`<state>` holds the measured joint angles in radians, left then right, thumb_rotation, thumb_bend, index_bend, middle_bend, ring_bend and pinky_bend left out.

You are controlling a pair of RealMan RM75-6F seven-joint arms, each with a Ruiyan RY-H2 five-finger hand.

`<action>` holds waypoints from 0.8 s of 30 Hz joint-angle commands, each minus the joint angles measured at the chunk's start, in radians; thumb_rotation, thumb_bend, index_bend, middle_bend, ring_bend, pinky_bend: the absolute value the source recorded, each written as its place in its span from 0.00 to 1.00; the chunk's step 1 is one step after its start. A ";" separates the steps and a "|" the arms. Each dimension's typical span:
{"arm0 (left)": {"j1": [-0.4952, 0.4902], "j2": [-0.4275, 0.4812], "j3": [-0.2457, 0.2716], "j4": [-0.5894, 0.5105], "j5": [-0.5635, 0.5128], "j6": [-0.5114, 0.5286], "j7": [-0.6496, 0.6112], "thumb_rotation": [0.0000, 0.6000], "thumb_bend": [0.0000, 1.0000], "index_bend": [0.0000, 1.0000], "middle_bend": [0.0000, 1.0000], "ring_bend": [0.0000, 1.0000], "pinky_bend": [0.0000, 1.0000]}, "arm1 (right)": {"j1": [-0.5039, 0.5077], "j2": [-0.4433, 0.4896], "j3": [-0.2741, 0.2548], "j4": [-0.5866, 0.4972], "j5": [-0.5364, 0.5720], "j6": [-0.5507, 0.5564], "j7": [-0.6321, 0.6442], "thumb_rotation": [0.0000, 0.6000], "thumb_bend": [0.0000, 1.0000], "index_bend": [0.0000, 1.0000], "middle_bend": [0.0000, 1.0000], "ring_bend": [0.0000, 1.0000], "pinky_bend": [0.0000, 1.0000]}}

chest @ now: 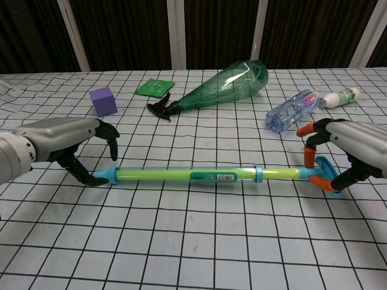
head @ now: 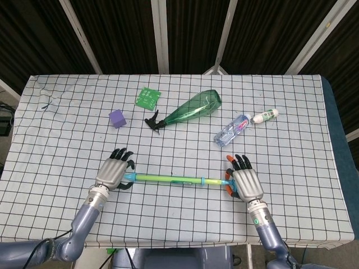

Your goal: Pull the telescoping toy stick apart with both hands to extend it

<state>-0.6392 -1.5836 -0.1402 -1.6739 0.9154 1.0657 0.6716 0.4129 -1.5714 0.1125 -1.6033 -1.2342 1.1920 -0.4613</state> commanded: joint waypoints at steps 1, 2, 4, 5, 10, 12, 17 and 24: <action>-0.009 -0.015 0.004 0.012 -0.007 0.000 0.008 1.00 0.37 0.40 0.08 0.00 0.00 | -0.001 0.001 -0.001 0.000 0.002 0.001 0.002 1.00 0.45 0.63 0.17 0.00 0.00; -0.012 -0.023 0.004 0.017 -0.012 0.001 0.011 1.00 0.37 0.40 0.08 0.00 0.00 | -0.001 0.002 0.000 -0.001 0.002 0.001 0.003 1.00 0.45 0.63 0.17 0.00 0.00; -0.016 -0.033 0.004 0.022 -0.019 0.003 0.014 1.00 0.39 0.40 0.08 0.00 0.00 | 0.000 0.002 0.000 -0.001 0.002 0.002 0.003 1.00 0.45 0.63 0.17 0.00 0.00; -0.018 -0.038 0.004 0.024 -0.023 0.003 0.015 1.00 0.40 0.40 0.08 0.00 0.00 | 0.000 0.003 0.001 -0.002 0.002 0.002 0.004 1.00 0.45 0.63 0.17 0.00 0.00; -0.029 -0.061 0.000 0.032 -0.039 0.007 0.023 1.00 0.42 0.41 0.08 0.00 0.00 | 0.001 0.005 0.002 -0.006 0.003 0.002 0.005 1.00 0.45 0.63 0.17 0.00 0.00; -0.033 -0.068 -0.001 0.035 -0.040 0.010 0.025 1.00 0.43 0.41 0.08 0.00 0.00 | 0.002 0.006 0.002 -0.007 0.004 0.002 0.005 1.00 0.45 0.63 0.17 0.00 0.00; -0.037 -0.082 -0.002 0.044 -0.042 0.022 0.023 1.00 0.50 0.47 0.09 0.00 0.00 | 0.002 0.007 0.001 -0.009 0.006 0.002 0.005 1.00 0.45 0.63 0.17 0.00 0.00; -0.031 -0.088 0.001 0.051 -0.019 0.040 -0.007 1.00 0.55 0.54 0.10 0.00 0.00 | 0.001 0.008 -0.003 -0.011 0.005 0.005 0.005 1.00 0.46 0.63 0.17 0.00 0.00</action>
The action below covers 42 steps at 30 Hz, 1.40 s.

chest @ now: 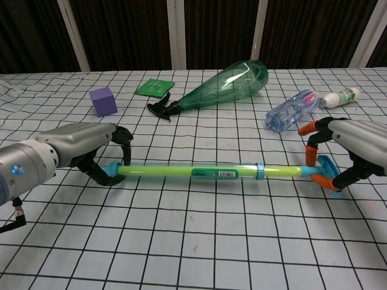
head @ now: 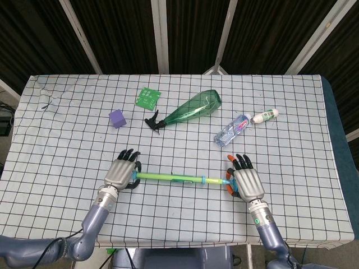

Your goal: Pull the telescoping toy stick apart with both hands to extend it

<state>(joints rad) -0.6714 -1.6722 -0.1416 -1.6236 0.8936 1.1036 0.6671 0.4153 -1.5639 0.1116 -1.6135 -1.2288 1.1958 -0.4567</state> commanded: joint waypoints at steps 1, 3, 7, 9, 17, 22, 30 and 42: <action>0.003 0.003 0.004 0.002 0.005 0.004 -0.005 1.00 0.55 0.54 0.10 0.00 0.00 | -0.001 0.000 -0.002 -0.001 0.000 0.001 0.000 1.00 0.46 0.63 0.17 0.00 0.00; 0.005 0.006 0.006 0.000 0.008 0.005 -0.010 1.00 0.55 0.54 0.10 0.00 0.00 | -0.001 0.001 -0.001 -0.002 -0.001 0.002 0.000 1.00 0.46 0.63 0.17 0.00 0.00; 0.012 0.020 0.013 -0.010 0.018 0.011 -0.019 1.00 0.55 0.55 0.10 0.00 0.00 | -0.002 0.006 0.001 -0.006 0.000 0.007 -0.001 1.00 0.46 0.63 0.17 0.00 0.00; 0.019 0.034 0.019 -0.022 0.024 0.017 -0.027 1.00 0.55 0.55 0.10 0.00 0.00 | -0.003 0.013 0.002 -0.012 -0.001 0.012 -0.002 1.00 0.46 0.63 0.17 0.00 0.00; 0.057 0.104 0.052 -0.077 0.059 0.036 -0.070 1.00 0.56 0.55 0.10 0.00 0.00 | -0.023 0.058 -0.011 -0.063 -0.032 0.043 0.015 1.00 0.46 0.63 0.17 0.00 0.00; 0.075 0.148 0.067 -0.097 0.090 0.046 -0.096 1.00 0.56 0.55 0.11 0.00 0.00 | -0.035 0.074 -0.016 -0.079 -0.036 0.057 0.019 1.00 0.46 0.63 0.17 0.00 0.00; 0.095 0.212 0.065 -0.131 0.116 0.054 -0.146 1.00 0.57 0.56 0.11 0.00 0.00 | -0.051 0.100 -0.029 -0.100 -0.043 0.072 0.016 1.00 0.45 0.63 0.17 0.00 0.00; 0.151 0.318 0.095 -0.145 0.148 0.073 -0.218 1.00 0.57 0.56 0.11 0.00 0.00 | -0.075 0.137 -0.052 -0.136 -0.074 0.097 0.015 1.00 0.46 0.63 0.17 0.00 0.00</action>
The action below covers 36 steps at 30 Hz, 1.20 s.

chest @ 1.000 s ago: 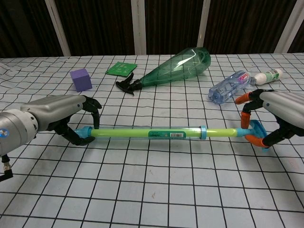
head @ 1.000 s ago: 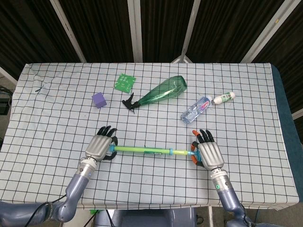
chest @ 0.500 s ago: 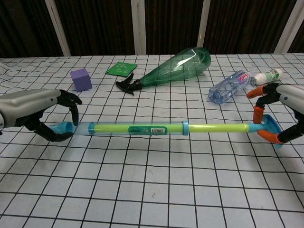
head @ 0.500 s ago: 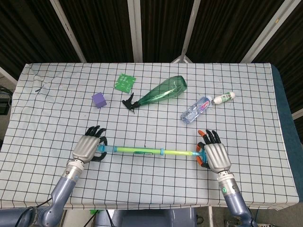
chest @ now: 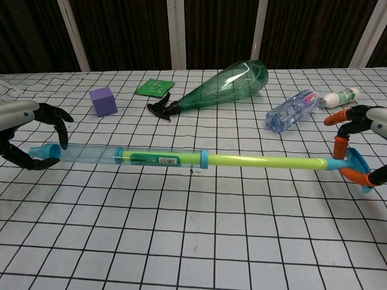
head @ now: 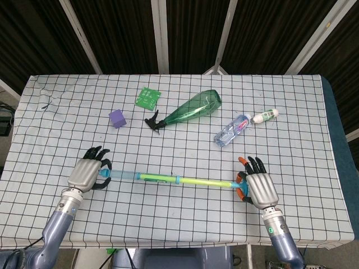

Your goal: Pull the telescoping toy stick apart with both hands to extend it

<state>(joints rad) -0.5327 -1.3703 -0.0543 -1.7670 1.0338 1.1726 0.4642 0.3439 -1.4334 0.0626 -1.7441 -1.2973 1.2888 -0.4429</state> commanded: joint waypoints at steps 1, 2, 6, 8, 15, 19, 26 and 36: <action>0.018 0.023 0.010 -0.004 0.011 0.007 -0.023 1.00 0.57 0.56 0.11 0.00 0.00 | -0.005 0.010 -0.005 -0.009 -0.009 0.006 0.002 1.00 0.46 0.63 0.17 0.00 0.00; 0.026 0.032 0.013 -0.008 0.018 0.010 -0.035 1.00 0.57 0.56 0.11 0.00 0.00 | -0.008 0.015 -0.007 -0.014 -0.013 0.009 0.004 1.00 0.46 0.63 0.17 0.00 0.00; 0.050 0.056 0.024 -0.018 0.037 0.027 -0.066 1.00 0.57 0.56 0.11 0.00 0.00 | -0.019 0.031 -0.019 -0.026 -0.029 0.018 0.008 1.00 0.46 0.63 0.17 0.00 0.00; 0.057 0.066 0.030 -0.023 0.046 0.030 -0.066 1.00 0.57 0.56 0.11 0.00 0.00 | -0.025 0.039 -0.025 -0.032 -0.037 0.023 0.010 1.00 0.46 0.63 0.17 0.00 0.00; 0.095 0.095 0.039 -0.082 0.070 0.074 -0.091 1.00 0.57 0.56 0.11 0.00 0.00 | -0.045 0.076 -0.050 -0.058 -0.075 0.040 0.022 1.00 0.46 0.63 0.17 0.00 0.00; 0.125 0.097 0.048 -0.099 0.090 0.107 -0.109 1.00 0.57 0.56 0.11 0.00 0.00 | -0.055 0.088 -0.057 -0.063 -0.085 0.044 0.033 1.00 0.46 0.63 0.17 0.00 0.00; 0.156 0.086 0.049 -0.068 0.110 0.137 -0.138 1.00 0.57 0.57 0.11 0.00 0.00 | -0.058 0.091 -0.052 -0.062 -0.082 0.039 0.044 1.00 0.46 0.63 0.17 0.00 0.00; 0.164 0.065 0.040 -0.013 0.090 0.105 -0.158 1.00 0.57 0.57 0.11 0.00 0.00 | -0.062 0.084 -0.040 -0.043 -0.055 0.029 0.040 1.00 0.46 0.63 0.17 0.00 0.00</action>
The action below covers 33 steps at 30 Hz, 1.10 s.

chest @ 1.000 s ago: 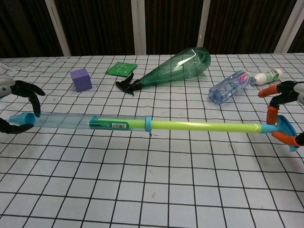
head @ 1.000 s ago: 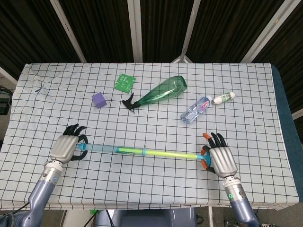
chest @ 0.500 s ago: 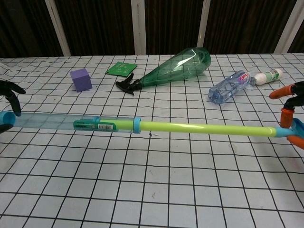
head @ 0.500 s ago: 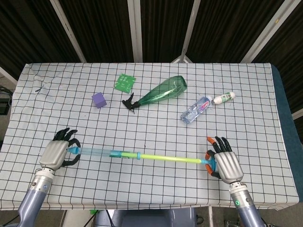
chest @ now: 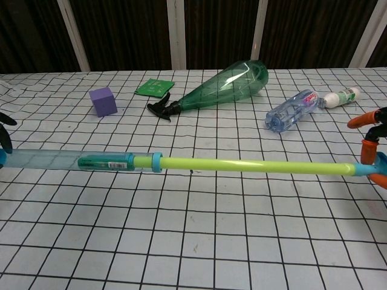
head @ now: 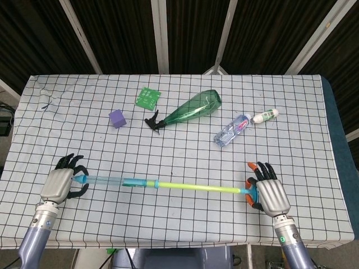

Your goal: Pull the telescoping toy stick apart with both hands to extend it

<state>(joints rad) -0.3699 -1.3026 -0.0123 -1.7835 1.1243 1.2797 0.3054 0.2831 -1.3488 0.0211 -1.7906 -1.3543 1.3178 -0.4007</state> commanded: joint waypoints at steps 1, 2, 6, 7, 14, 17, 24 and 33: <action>0.002 -0.004 -0.003 0.005 -0.001 -0.003 0.002 1.00 0.57 0.57 0.11 0.00 0.00 | -0.002 -0.002 0.002 0.004 0.002 0.000 -0.002 1.00 0.46 0.63 0.17 0.00 0.00; 0.003 -0.005 -0.004 0.006 -0.003 -0.004 0.003 1.00 0.57 0.57 0.11 0.00 0.00 | -0.003 -0.002 0.004 0.005 0.004 0.001 0.000 1.00 0.46 0.63 0.17 0.00 0.00; 0.007 -0.005 -0.011 0.004 -0.014 -0.008 -0.001 1.00 0.57 0.57 0.11 0.00 0.00 | -0.005 0.000 0.011 0.006 0.016 -0.002 0.006 1.00 0.46 0.63 0.17 0.00 0.00; 0.008 -0.005 -0.012 0.005 -0.014 -0.009 -0.001 1.00 0.57 0.57 0.11 0.00 0.00 | -0.005 0.000 0.013 0.006 0.018 -0.002 0.006 1.00 0.46 0.63 0.17 0.00 0.00; 0.013 -0.008 -0.016 0.012 -0.007 -0.011 0.005 1.00 0.57 0.57 0.11 0.00 0.00 | -0.004 0.001 0.019 0.008 0.027 -0.010 0.004 1.00 0.46 0.63 0.17 0.00 0.00; 0.014 -0.009 -0.018 0.013 -0.005 -0.012 0.006 1.00 0.57 0.57 0.11 0.00 0.00 | -0.003 0.001 0.020 0.011 0.029 -0.014 0.000 1.00 0.46 0.63 0.17 0.00 0.00; 0.019 -0.013 -0.020 0.017 0.004 -0.013 0.014 1.00 0.57 0.57 0.11 0.00 0.00 | -0.003 0.002 0.028 0.013 0.044 -0.019 -0.003 1.00 0.46 0.63 0.17 0.00 0.00; 0.024 -0.015 -0.028 0.021 0.006 -0.019 0.020 1.00 0.57 0.57 0.11 0.00 0.00 | -0.003 0.003 0.033 0.011 0.054 -0.025 -0.004 1.00 0.46 0.63 0.17 0.00 0.00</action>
<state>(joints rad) -0.3463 -1.3173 -0.0401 -1.7624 1.1303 1.2606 0.3259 0.2800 -1.3459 0.0539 -1.7796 -1.3010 1.2934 -0.4049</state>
